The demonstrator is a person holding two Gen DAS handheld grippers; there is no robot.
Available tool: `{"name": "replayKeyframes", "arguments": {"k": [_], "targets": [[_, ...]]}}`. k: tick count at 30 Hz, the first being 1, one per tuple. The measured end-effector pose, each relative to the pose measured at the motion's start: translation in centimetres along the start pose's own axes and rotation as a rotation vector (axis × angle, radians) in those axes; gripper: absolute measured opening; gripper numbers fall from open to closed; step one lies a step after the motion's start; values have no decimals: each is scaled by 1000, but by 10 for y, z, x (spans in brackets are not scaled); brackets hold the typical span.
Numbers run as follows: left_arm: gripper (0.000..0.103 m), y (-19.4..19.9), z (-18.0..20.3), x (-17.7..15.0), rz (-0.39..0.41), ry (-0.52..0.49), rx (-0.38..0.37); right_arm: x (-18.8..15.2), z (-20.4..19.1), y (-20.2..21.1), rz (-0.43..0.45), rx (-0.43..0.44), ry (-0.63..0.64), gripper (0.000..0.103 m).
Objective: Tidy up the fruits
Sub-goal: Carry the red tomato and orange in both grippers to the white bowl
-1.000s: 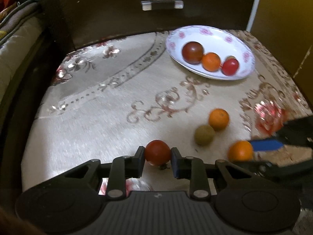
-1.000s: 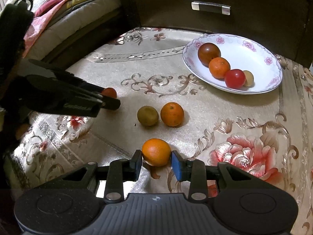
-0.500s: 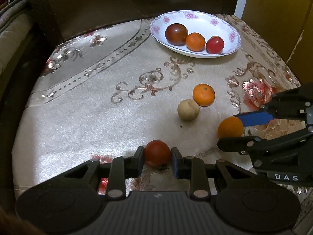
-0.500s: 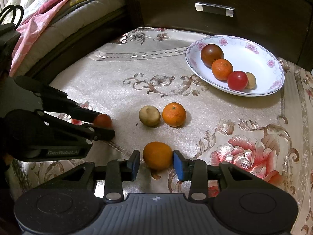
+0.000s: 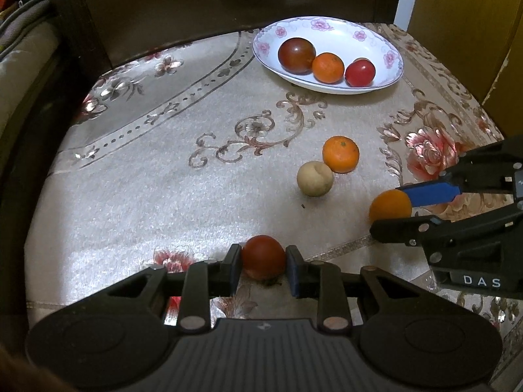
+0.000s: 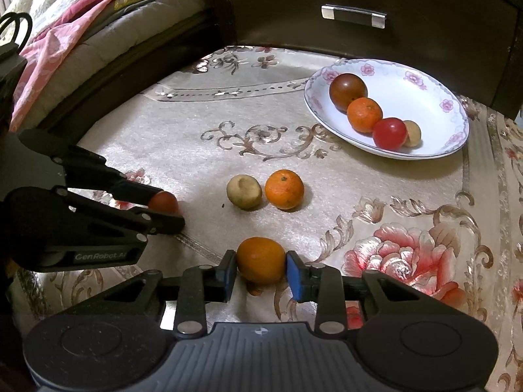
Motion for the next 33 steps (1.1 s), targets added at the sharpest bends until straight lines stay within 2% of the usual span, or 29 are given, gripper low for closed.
{"name": "replayKeyframes", "arguments": {"k": [10, 15, 33], "targets": [[36, 1, 3, 1, -1, -4, 4, -1, -1, 0, -6, 2, -7, 27], [36, 4, 10, 8, 17, -9, -17, 1, -2, 2, -3, 6, -11, 27], [36, -4, 28, 84, 132, 14, -64, 36, 34, 22, 110, -39, -106, 27]]}}
Point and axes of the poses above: each gripper's, at about its wrist camera, not at the fingertips, and y roughly against the way its jaws point, z to its right, x to its top, the point moved 5 cm from there along -y, roughly the way its jaws point, and after that the axes turned 7 degrees about z, right-handed, at the moved point
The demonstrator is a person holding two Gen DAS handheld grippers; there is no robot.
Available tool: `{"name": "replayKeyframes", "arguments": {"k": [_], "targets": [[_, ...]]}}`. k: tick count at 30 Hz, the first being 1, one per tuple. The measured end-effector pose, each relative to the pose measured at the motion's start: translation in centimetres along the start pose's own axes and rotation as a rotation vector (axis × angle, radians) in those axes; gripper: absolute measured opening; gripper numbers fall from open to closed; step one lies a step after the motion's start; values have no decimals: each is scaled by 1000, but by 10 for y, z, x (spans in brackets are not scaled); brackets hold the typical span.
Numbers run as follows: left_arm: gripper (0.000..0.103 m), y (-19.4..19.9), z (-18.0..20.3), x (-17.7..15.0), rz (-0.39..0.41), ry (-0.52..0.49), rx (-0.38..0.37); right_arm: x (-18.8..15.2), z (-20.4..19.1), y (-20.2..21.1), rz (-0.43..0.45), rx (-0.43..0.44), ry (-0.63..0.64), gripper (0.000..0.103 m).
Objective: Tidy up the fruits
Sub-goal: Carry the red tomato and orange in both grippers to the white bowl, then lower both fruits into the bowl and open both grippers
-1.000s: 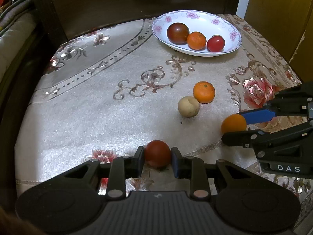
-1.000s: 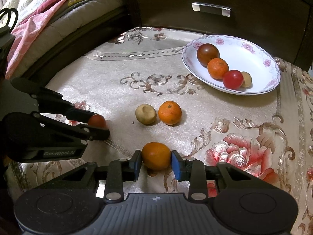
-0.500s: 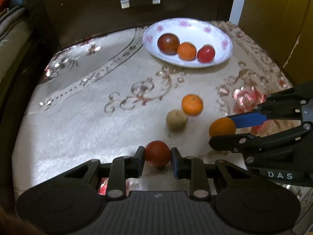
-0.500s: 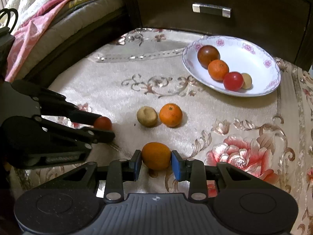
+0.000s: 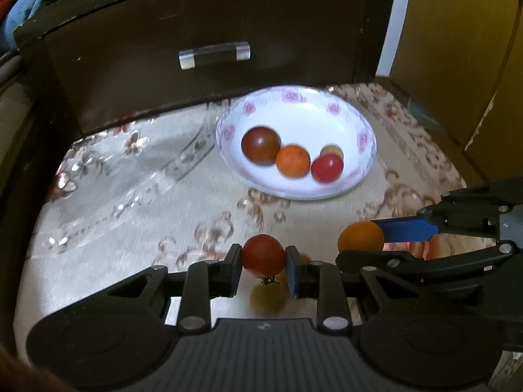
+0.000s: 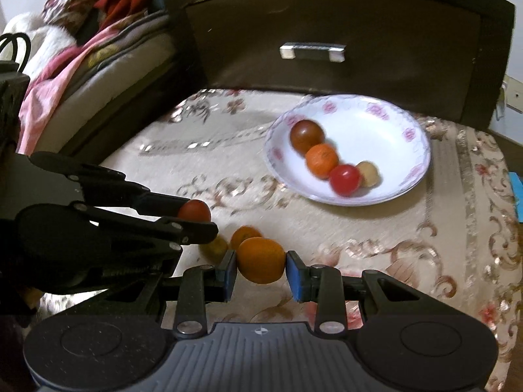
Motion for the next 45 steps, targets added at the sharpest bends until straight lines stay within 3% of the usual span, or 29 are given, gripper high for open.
{"name": "replayKeyframes", "arguments": {"k": [12, 31, 45], "targets": [[36, -37, 9, 50, 54, 2, -21, 40, 45, -7, 90, -92, -54, 27], [35, -72, 7, 76, 73, 25, -30, 64, 80, -33, 116, -146, -71, 28], [35, -85, 9, 86, 103, -11, -30, 68, 93, -49, 116, -160, -88, 29]]}}
Point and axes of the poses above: each gripper's, at about its wrist camera, not at the fingertips, and y roughly against the way its jaws point, z to its right, x to its top, the point moved 5 cm from there along -y, roughly the way its jaws point, and after that the axes turned 7 degrees about z, right-handed, at the moved point
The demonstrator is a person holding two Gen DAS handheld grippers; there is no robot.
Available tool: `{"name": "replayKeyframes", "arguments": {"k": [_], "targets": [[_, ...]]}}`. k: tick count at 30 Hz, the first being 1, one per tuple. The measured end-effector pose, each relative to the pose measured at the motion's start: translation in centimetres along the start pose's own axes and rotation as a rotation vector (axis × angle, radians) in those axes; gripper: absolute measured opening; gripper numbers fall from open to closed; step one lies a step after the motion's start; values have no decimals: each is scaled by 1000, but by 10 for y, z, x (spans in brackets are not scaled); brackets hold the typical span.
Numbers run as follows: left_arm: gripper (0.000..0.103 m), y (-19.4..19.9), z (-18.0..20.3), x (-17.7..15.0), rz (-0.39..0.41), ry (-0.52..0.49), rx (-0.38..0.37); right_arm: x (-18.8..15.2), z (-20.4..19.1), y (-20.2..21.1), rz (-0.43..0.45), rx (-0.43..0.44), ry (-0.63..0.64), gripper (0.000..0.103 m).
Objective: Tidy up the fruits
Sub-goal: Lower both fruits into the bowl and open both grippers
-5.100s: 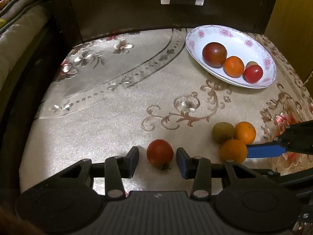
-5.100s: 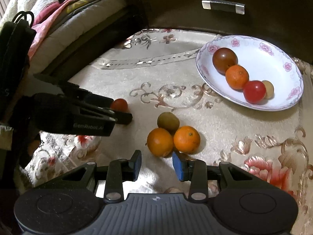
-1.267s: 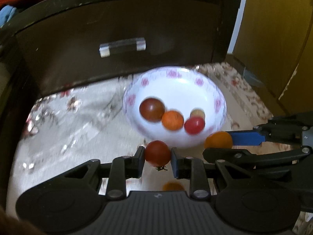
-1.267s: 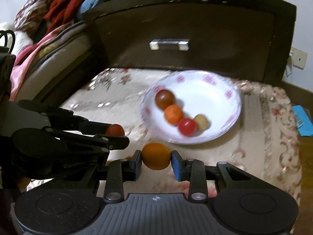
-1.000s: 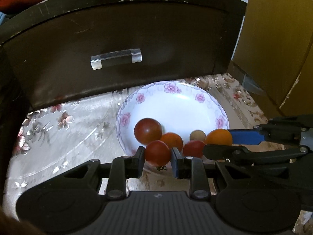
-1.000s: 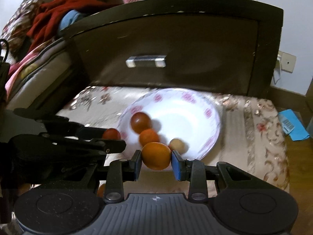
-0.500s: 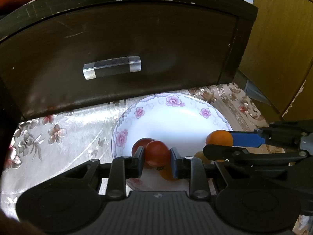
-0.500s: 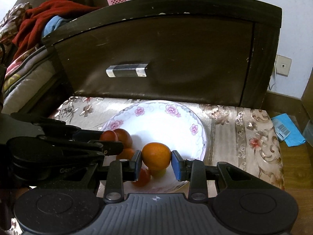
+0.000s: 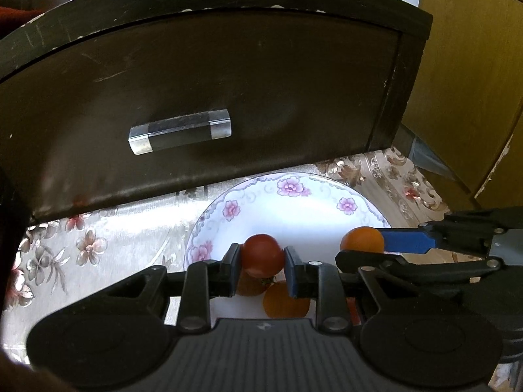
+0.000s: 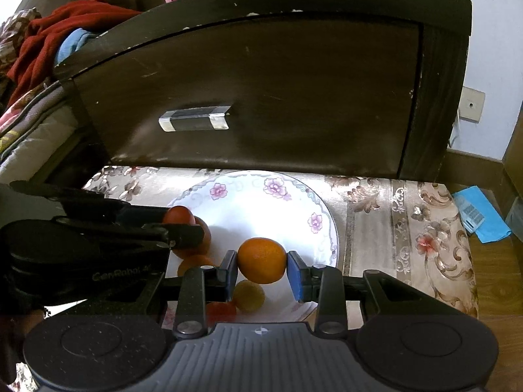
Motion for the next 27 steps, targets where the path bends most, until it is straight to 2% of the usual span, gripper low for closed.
{"name": "replayKeyframes", "arguments": {"k": [27], "targets": [[38, -3, -1, 0, 11, 3, 6, 1, 7, -9, -2, 1, -18, 32]]}}
Point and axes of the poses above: each gripper's, at about its wrist camera, not at the fingertips, and y roughly against the way its jaws point, z to its right, x to its top, the point moved 5 cm from there along -y, roughly the way its jaws point, and after that the axes turned 7 degrees about z, right-handed, at the moved point
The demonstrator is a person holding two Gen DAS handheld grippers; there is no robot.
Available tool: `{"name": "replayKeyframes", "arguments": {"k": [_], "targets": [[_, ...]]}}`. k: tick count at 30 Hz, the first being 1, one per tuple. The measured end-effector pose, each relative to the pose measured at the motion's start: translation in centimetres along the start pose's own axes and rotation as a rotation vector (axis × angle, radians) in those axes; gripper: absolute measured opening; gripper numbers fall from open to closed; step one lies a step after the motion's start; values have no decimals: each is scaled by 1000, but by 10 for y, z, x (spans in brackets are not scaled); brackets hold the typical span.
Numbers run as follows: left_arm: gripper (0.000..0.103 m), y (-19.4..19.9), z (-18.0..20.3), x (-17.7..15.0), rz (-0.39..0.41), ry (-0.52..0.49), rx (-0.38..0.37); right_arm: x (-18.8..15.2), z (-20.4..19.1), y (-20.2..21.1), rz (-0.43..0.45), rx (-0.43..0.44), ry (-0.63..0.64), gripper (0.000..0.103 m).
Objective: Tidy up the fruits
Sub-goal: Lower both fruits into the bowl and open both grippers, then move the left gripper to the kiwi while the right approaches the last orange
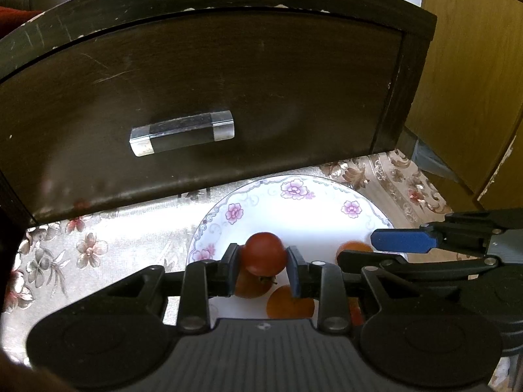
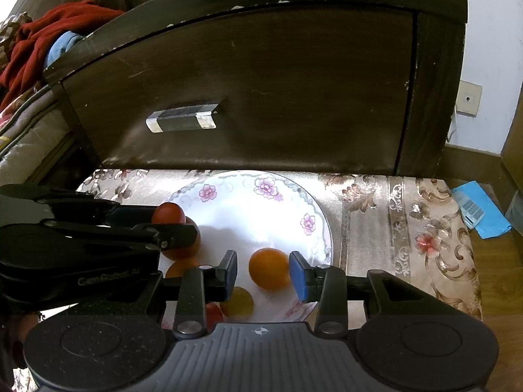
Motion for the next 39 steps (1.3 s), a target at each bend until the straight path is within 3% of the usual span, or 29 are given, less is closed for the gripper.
{"name": "replayKeyframes", "arguments": {"k": [25, 39], "targets": [[44, 17, -4, 8, 33, 26, 5, 2, 1, 19, 35, -21, -22, 36], [44, 63, -12, -5, 32, 33, 27, -6, -26, 49, 40, 34, -6, 37]]}}
Point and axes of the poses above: each gripper's, at about its wrist camera, not at the fingertips, and y roughly against the way its jaws point, z to its right, x to its top, the point moved 5 cm from there along -y, roughly the way its jaws point, and after that the axes turned 7 degrees about z, right-handed, at the moved point
